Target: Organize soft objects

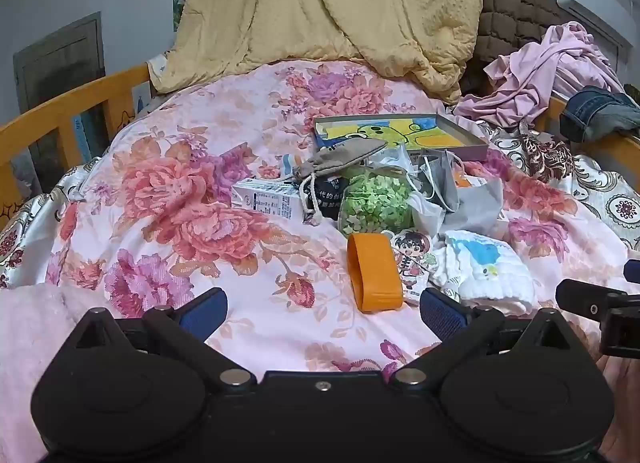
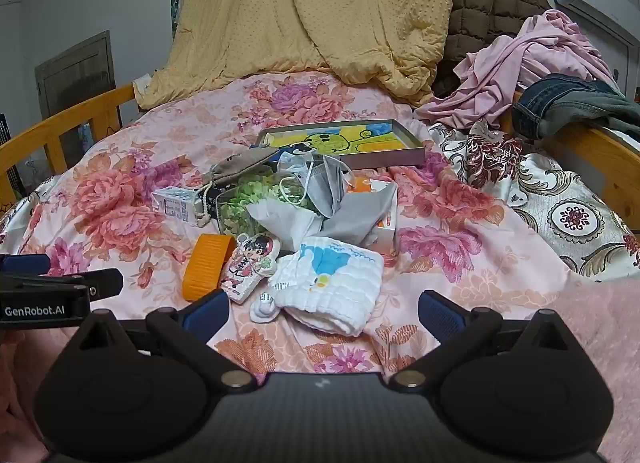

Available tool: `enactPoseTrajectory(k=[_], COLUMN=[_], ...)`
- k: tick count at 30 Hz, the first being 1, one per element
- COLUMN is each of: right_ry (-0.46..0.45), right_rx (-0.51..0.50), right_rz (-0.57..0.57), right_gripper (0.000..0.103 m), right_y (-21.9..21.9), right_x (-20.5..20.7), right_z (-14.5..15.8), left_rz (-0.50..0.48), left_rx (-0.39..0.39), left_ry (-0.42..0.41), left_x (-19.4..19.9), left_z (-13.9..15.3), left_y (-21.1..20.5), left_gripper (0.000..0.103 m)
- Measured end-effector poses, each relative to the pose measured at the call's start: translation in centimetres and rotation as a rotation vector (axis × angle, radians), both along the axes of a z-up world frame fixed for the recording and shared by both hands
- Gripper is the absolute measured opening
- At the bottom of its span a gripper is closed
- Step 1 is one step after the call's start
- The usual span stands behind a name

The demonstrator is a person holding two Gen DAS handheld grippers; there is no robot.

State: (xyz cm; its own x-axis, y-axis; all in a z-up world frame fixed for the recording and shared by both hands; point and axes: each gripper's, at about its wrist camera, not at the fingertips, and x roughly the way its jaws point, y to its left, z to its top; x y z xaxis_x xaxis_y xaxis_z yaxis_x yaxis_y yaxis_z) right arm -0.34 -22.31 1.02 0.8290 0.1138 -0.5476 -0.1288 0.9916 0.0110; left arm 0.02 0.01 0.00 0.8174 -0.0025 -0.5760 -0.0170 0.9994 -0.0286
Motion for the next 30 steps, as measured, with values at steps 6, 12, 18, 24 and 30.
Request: enactPoseTrajectory(k=[6,12,18,24,30], right_ry=[0.001,0.0,0.001,0.001,0.001], right_rx=[-0.003,0.0,0.0,0.0,-0.001], right_rz=[0.0,0.0,0.0,0.0,0.0], right_gripper=[0.102,0.102,0.102,0.102,0.102], right_y=[0.0,-0.03,0.04,0.03,0.02], right_x=[-0.01,0.0,0.02,0.02,0.03], right_z=[0.0,-0.03,-0.03,-0.03,-0.03], left_rz=[-0.005,-0.006,-0.008,-0.01,-0.011], left_rx=[-0.004,0.0,0.004,0.004,0.004], left_ry=[0.003,0.004,0.009,0.009,0.01], left_x=[0.03,0.01,0.12,0.14,0.12], left_z=[-0.02,-0.5,-0.31,-0.31,-0.24], left_y=[0.16,-0.34,-0.31,-0.29,-0.22], left_gripper=[0.102,0.102,0.102,0.102,0.102])
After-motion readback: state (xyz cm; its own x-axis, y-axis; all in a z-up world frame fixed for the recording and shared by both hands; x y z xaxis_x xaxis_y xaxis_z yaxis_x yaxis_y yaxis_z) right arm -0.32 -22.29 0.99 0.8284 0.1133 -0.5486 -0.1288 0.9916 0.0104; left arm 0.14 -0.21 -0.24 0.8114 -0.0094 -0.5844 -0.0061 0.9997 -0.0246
